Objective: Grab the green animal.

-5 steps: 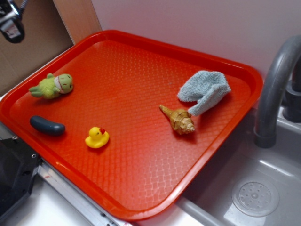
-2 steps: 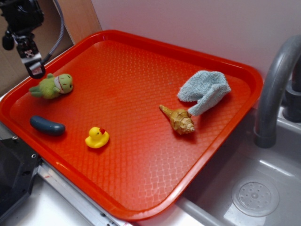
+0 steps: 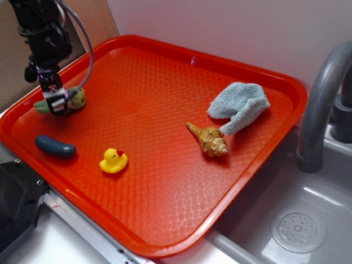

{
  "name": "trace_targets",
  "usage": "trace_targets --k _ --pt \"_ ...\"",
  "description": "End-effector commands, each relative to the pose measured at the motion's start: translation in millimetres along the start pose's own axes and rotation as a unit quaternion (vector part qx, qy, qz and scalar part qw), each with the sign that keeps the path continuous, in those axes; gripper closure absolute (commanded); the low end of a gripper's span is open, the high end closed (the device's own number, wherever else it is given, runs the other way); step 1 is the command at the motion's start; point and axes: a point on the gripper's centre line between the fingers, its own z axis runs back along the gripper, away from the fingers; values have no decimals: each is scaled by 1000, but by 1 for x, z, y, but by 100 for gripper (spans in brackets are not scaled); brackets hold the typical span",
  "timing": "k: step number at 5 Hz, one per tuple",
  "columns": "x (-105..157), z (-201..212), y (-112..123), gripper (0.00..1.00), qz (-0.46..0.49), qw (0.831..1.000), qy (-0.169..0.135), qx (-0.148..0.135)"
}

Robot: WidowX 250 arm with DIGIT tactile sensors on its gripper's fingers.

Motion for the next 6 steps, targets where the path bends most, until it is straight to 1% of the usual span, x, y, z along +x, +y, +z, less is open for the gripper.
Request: trace_targets --k 1,2,3,5,6 --pt "6 -10 4 0 7 999 25 35" --pt "7 -15 5 0 14 998 38 42" --pt "6 -13 5 100 11 999 30 34" --pt "4 -7 5 100 11 1000 9 25" --pt "4 8 4 100 9 999 -12 28"
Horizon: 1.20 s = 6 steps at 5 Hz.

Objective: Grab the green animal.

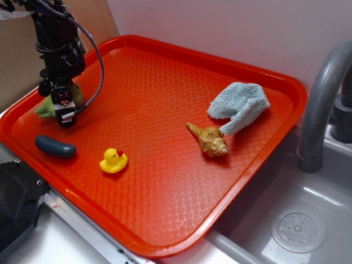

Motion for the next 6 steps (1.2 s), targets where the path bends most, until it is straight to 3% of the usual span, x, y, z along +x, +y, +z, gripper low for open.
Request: trace_targets --k 1,2,3,5,6 --pt "-4 62 -8 100 -3 996 -58 61" --pt "-11 114 -25 100 89 993 -69 46" --pt "-20 160 -45 100 211 972 -104 -6" --pt "-14 220 -65 100 303 942 -124 -78" --pt "-2 209 -69 100 290 948 -116 -55"
